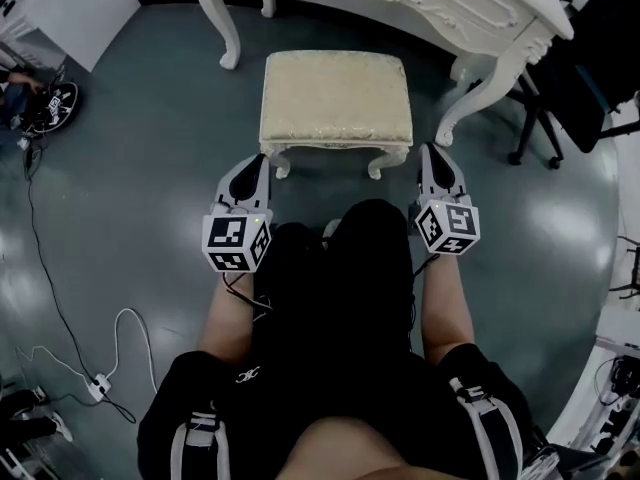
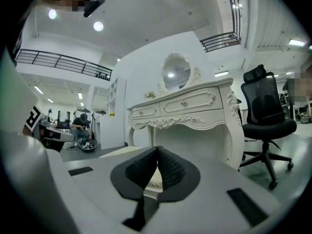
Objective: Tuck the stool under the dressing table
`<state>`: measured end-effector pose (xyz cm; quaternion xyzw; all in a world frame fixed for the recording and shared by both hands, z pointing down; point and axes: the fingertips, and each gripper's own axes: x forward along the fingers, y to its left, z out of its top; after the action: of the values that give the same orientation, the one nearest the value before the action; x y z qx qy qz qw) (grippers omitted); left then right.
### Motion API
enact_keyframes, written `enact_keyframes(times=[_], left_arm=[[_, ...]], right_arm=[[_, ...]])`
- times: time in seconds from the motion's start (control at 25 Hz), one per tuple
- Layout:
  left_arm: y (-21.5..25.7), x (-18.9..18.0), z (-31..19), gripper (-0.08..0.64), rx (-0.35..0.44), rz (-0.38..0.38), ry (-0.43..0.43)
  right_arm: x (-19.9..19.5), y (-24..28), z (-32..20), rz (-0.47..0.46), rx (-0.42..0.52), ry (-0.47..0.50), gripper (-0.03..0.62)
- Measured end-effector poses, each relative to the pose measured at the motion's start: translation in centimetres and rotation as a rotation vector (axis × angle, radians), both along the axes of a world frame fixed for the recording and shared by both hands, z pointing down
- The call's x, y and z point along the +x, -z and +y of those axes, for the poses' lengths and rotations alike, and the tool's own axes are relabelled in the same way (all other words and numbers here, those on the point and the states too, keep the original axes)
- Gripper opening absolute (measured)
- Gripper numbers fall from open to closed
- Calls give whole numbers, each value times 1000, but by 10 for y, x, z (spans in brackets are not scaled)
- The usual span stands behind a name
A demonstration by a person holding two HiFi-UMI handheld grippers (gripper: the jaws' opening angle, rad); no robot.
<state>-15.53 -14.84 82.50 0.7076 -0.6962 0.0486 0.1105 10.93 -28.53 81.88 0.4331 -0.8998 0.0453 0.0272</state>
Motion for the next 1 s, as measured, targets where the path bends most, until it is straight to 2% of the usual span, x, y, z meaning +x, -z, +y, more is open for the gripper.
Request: enact_keyframes(times=[0.16,0.2,0.24,0.28,0.32,0.56,0.76,1.0], left_arm=[[-6,3,17,18,-3,-27,-2],[-6,4,21,18,-1,-40,-6],[-6,6,24,87,0,-54,-15],[-7,9,27,161,-2,-66,-27],[-10,12,29,192,-6,-76,-38],[-34,16,32,202,-60,-120,-55],[-48,17,23,202,-104,-122,-75],[-61,3,-2,202,-135,-157,-72]], right_arm=[[0,-8,19,19,-4,42,16],[-2,-11,24,25,-9,62,43],[-3,-14,28,32,-14,82,114],[-4,-17,31,39,-21,98,158],[-3,-22,33,46,-27,108,161],[0,-44,34,72,-59,101,170],[-3,-52,27,103,-61,114,170],[-4,-66,7,192,-44,138,170]])
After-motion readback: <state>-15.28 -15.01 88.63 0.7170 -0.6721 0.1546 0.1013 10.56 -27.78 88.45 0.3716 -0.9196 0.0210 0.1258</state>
